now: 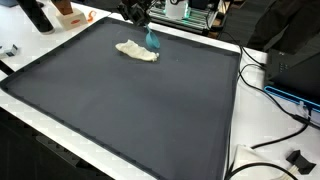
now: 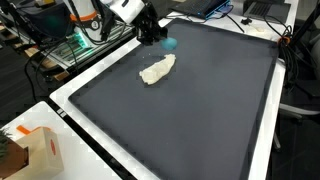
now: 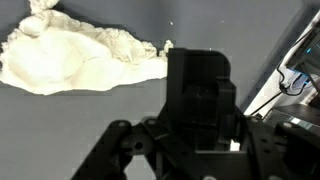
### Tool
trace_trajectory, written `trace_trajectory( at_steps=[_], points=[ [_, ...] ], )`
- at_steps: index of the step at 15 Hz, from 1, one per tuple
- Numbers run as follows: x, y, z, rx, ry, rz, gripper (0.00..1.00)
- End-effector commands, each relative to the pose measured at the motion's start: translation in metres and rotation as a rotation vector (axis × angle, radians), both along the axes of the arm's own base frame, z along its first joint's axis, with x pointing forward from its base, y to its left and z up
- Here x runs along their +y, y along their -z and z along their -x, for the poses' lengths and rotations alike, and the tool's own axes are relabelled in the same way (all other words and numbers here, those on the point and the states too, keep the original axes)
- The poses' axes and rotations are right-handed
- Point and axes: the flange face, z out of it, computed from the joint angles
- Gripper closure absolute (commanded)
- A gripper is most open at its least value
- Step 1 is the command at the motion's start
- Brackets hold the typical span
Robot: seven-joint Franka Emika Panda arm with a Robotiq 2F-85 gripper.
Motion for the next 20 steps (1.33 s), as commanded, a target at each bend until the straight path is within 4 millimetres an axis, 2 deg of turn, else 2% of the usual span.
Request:
trace_trajectory(
  at_steps=[1,11,20],
  points=[
    [-0.007,0.009,0.005,-0.008,-0.006,-0.065,0.73],
    [-0.012,0.023,0.004,0.010,0.030,-0.147,0.73],
    [-0.019,0.017,0.005,-0.003,0.118,-0.194,0.73]
  ],
)
